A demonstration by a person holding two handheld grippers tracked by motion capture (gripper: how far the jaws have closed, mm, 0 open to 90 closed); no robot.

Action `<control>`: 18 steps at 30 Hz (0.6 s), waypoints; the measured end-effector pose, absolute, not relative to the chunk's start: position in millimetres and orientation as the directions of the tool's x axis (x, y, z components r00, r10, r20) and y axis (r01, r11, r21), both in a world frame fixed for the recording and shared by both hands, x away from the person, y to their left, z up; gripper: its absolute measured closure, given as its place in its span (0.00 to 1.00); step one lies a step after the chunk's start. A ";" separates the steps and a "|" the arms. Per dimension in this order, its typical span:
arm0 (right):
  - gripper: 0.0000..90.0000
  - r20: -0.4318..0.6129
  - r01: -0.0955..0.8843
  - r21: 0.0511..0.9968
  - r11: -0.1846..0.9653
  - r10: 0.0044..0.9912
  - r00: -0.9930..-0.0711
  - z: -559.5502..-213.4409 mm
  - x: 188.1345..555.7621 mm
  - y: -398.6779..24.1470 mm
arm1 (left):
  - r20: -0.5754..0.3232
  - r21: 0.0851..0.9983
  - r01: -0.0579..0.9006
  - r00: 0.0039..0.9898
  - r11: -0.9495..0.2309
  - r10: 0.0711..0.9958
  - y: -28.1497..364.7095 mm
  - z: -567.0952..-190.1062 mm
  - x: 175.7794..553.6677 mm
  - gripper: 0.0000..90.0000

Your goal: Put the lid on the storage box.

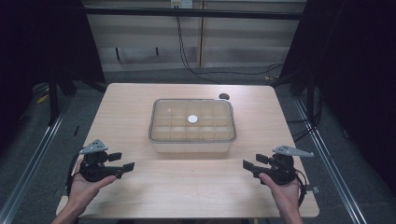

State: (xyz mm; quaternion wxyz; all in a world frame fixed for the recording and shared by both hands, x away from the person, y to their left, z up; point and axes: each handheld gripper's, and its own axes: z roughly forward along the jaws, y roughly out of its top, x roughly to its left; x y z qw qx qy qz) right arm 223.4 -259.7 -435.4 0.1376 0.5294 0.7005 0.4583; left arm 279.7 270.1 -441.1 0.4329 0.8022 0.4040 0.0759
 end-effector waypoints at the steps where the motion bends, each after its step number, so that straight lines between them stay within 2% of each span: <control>1: 0.35 0.292 0.616 0.787 0.017 0.870 -0.397 -435.7 220.3 -261.3 | -0.229 0.758 0.581 0.662 -0.295 0.714 271.5 -442.0 276.3 0.29; 10: 0.34 0.289 0.639 0.769 0.018 0.882 -0.373 -449.6 196.1 -268.3 | -0.196 0.724 0.593 0.668 -0.354 0.718 270.5 -460.1 249.8 0.28; 18: 0.32 0.296 0.643 0.766 -0.003 0.890 -0.348 -463.7 183.1 -275.8 | -0.208 0.699 0.608 0.678 -0.378 0.705 266.9 -476.8 237.1 0.28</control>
